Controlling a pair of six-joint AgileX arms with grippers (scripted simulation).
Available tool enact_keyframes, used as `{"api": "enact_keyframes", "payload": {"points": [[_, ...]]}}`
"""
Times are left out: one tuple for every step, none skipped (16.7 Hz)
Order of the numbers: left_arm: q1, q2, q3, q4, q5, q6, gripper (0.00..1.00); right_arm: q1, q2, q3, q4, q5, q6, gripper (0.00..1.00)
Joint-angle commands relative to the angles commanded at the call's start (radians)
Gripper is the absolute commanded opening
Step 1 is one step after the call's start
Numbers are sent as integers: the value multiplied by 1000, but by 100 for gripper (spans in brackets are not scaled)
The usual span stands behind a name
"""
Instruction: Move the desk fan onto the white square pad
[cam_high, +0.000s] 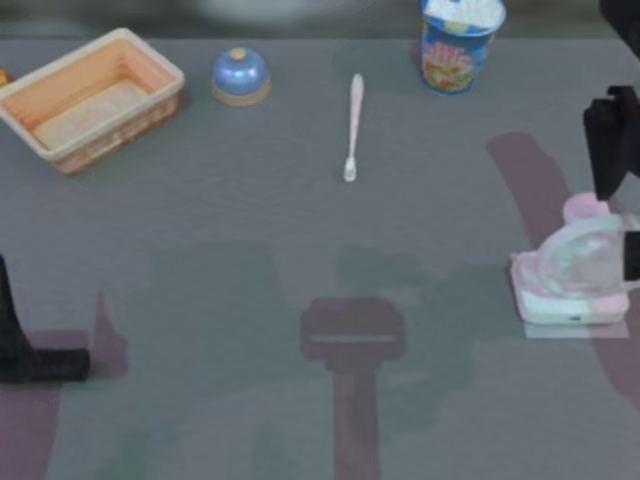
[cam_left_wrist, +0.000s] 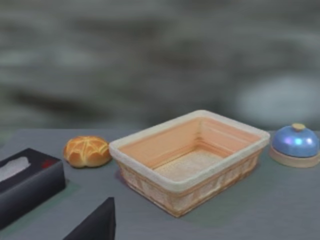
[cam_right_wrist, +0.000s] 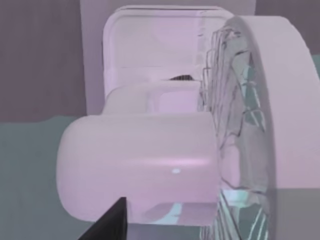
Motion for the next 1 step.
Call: {"api": "enact_keyframes", "payload": {"points": [[0,0,0,0,0,0,100,0,0,0,0,0,0,100]]}}
